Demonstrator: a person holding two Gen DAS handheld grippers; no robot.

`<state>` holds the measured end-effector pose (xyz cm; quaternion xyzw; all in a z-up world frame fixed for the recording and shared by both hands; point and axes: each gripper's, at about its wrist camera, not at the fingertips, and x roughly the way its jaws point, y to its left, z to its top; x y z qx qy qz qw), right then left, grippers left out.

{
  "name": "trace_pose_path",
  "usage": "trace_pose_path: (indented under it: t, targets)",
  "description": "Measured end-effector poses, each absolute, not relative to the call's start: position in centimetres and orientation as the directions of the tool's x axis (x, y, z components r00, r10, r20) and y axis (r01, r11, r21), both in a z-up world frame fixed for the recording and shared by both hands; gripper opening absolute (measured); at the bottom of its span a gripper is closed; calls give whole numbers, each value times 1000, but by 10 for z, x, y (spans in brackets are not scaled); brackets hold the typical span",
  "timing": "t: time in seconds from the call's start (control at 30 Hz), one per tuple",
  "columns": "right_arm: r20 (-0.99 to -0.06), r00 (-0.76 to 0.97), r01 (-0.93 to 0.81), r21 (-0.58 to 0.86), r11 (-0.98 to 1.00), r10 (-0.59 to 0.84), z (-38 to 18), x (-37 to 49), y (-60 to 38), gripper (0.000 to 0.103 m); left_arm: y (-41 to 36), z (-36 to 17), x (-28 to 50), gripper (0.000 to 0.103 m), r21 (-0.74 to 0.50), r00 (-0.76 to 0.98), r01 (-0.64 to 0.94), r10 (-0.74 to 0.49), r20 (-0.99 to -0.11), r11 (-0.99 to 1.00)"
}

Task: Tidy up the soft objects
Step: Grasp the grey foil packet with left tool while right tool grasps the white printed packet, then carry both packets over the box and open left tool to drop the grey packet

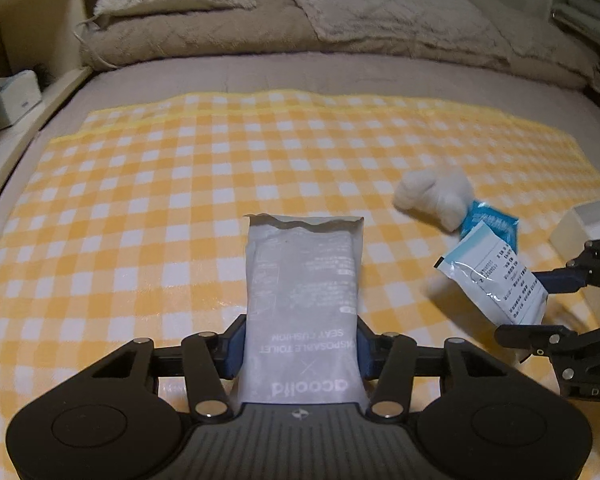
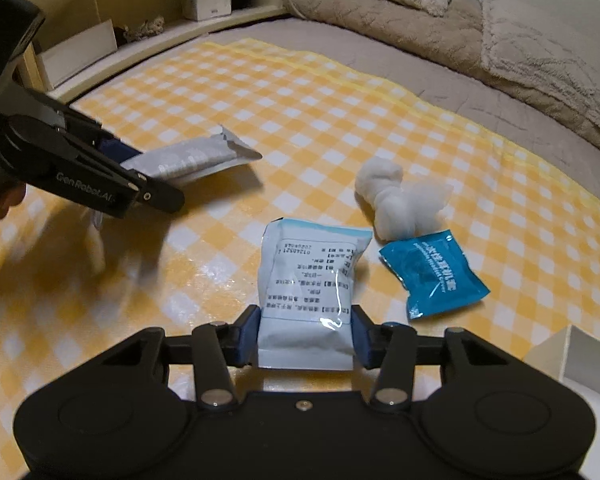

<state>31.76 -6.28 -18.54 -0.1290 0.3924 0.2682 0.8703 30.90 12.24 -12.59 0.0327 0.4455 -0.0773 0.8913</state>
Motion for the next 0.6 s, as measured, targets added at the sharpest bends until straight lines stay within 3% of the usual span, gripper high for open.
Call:
trace_pose_path:
  t: [0.6]
  targets:
    - [-640, 679, -486, -24, 874, 360, -110, 259, -123, 48, 91, -34, 240, 52, -50, 743, 117, -121, -658, 992]
